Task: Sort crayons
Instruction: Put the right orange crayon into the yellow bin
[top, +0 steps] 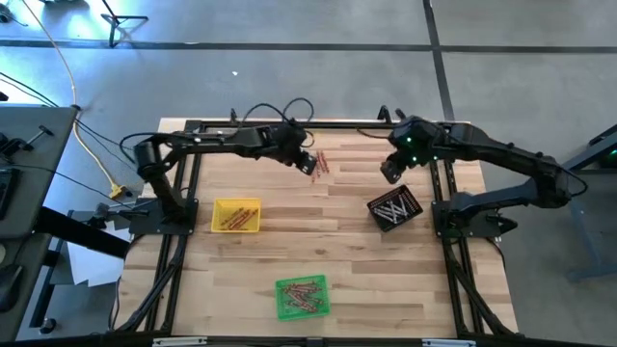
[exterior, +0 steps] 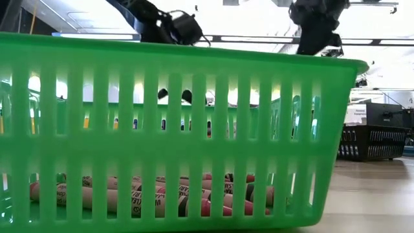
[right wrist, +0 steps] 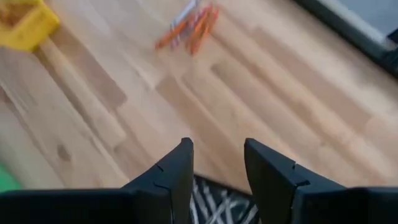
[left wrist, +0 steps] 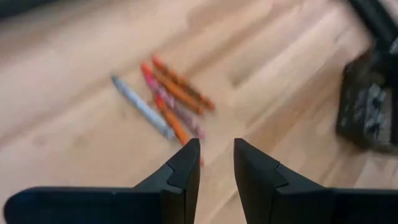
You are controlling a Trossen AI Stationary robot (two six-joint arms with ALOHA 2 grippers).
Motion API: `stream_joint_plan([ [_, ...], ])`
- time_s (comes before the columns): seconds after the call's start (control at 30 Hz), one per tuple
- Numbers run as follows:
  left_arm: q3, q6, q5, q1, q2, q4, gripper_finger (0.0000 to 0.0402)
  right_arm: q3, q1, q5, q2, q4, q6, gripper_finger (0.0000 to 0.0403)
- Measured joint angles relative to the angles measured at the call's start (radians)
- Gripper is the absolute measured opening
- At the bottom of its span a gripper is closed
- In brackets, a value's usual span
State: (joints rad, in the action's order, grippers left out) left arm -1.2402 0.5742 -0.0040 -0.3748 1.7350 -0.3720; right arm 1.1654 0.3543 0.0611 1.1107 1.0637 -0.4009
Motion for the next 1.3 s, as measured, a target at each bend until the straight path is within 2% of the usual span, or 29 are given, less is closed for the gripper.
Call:
stream_joint_plan([
  [0.17, -0.012, 0.023, 0.034, 0.008, 0.077, -0.016, 0.0085, 0.045, 0.019, 0.082, 0.000, -0.044, 0.007, 0.0137],
  [0.3, -0.021, 0.025, 0.033, 0.010, 0.085, -0.019, 0.0085, -0.003, 0.041, 0.136, 0.031, -0.169, -0.034, 0.0137],
  [0.5, -0.022, 0.025, 0.033, 0.008, 0.063, -0.019, 0.0085, -0.076, 0.066, 0.025, 0.181, -0.406, -0.046, 0.0137],
  [0.73, -0.021, 0.017, 0.009, 0.002, 0.014, -0.063, 0.0085, -0.083, 0.098, -0.079, 0.401, -0.568, -0.078, 0.0137],
  [1.0, -0.021, -0.029, -0.124, -0.012, -0.123, -0.275, 0.0085, -0.083, 0.103, -0.237, 0.605, -0.733, -0.150, 0.0137],
  [1.17, -0.021, -0.036, -0.242, -0.026, -0.241, -0.369, 0.0085, -0.082, 0.103, -0.235, 0.679, -0.808, -0.189, 0.0137],
  [1.3, -0.021, -0.058, -0.324, -0.039, -0.337, -0.384, 0.0085, -0.082, 0.103, -0.216, 0.721, -0.844, -0.205, 0.0137],
])
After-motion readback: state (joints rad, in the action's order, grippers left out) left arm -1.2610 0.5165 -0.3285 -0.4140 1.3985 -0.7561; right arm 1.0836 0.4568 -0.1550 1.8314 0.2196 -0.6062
